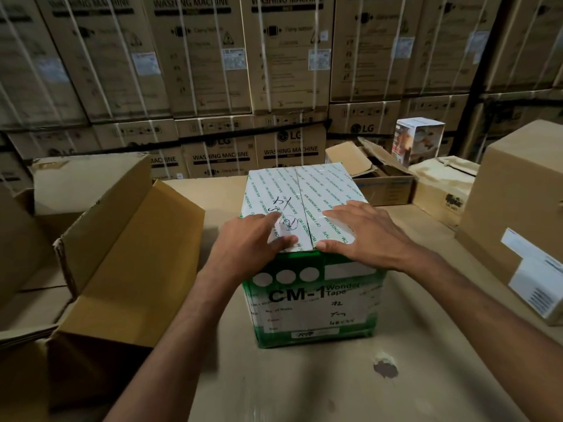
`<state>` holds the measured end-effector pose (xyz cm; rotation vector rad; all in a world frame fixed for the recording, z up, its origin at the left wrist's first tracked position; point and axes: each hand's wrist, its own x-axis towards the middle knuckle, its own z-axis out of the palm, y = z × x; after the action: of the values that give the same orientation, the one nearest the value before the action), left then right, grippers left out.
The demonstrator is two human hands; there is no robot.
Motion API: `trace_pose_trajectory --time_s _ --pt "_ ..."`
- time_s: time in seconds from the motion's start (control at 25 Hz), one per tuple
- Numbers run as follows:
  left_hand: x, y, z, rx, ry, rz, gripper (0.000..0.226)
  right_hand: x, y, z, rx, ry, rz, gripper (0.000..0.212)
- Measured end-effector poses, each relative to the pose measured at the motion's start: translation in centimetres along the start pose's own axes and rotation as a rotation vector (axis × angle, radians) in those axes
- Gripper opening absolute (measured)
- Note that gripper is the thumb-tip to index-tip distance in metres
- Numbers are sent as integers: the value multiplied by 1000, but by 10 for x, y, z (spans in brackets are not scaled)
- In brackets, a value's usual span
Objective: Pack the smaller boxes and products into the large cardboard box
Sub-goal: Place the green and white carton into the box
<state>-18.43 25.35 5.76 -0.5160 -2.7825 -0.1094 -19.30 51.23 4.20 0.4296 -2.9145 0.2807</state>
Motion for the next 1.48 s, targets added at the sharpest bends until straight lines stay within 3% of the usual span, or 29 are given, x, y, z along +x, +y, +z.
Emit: trace_pose_trajectory --time_s 0.12,0.24,0.32,0.4,0.48,0.6,0.84,1.12,1.28,1.48 --pt "-2 -11 2 -4 -132 -56 106 7 -1 -1 -6 -59 90 99" --pt "-10 -17 8 -278 -297 -202 112 18 6 -3 218 -56 369 91" --pt "-16 -15 14 -398 -209 -239 110 23 8 -2 381 -16 439 95" --pt "-18 -18 20 -650 -83 -410 105 25 7 -2 469 22 474 99" --pt "-24 -20 27 -986 -34 -564 85 22 2 0 504 41 478 98" --pt "-29 -22 32 -1094 33 -594 58 7 -6 -2 471 147 480 90" --pt "-42 -54 -28 -1271 253 -374 64 -10 -68 -61 440 478 353 71" --pt "-31 -133 -159 -1279 544 -5 68 21 -186 -149 518 957 180 72" --pt "-42 -182 -213 -1202 644 77 74 44 -245 -172 543 1048 92 71" --pt "-80 -242 -245 -1123 810 47 71 77 -319 -176 582 1059 -57 68"
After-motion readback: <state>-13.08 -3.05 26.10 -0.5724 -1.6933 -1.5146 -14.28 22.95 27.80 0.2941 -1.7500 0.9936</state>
